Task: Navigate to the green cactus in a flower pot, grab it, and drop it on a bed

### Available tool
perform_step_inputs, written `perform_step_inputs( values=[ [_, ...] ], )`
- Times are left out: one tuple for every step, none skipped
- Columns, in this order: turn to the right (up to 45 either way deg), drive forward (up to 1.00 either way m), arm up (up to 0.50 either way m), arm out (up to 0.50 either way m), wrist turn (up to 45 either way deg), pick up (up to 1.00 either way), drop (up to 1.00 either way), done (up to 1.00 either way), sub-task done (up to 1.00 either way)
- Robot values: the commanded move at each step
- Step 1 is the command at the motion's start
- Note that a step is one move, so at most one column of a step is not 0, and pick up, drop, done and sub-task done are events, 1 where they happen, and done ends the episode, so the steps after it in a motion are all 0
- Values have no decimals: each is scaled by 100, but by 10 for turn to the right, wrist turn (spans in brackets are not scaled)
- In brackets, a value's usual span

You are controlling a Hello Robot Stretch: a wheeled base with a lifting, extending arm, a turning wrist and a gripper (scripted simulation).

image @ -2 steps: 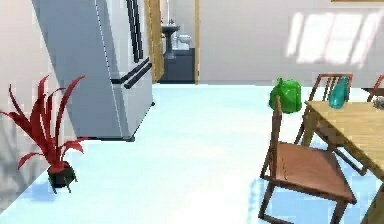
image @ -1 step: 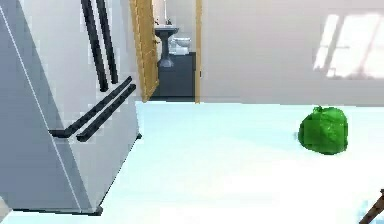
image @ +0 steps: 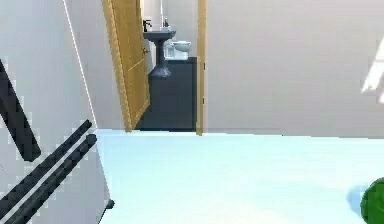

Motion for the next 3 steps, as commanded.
perform_step_inputs(
  values=[
    [-30, 0, 0, 0, 0, 0, 0, 0, 0],
    [0, 100, 0, 0, 0, 0, 0, 0, 0],
    [0, 100, 0, 0, 0, 0, 0, 0, 0]
  ],
)
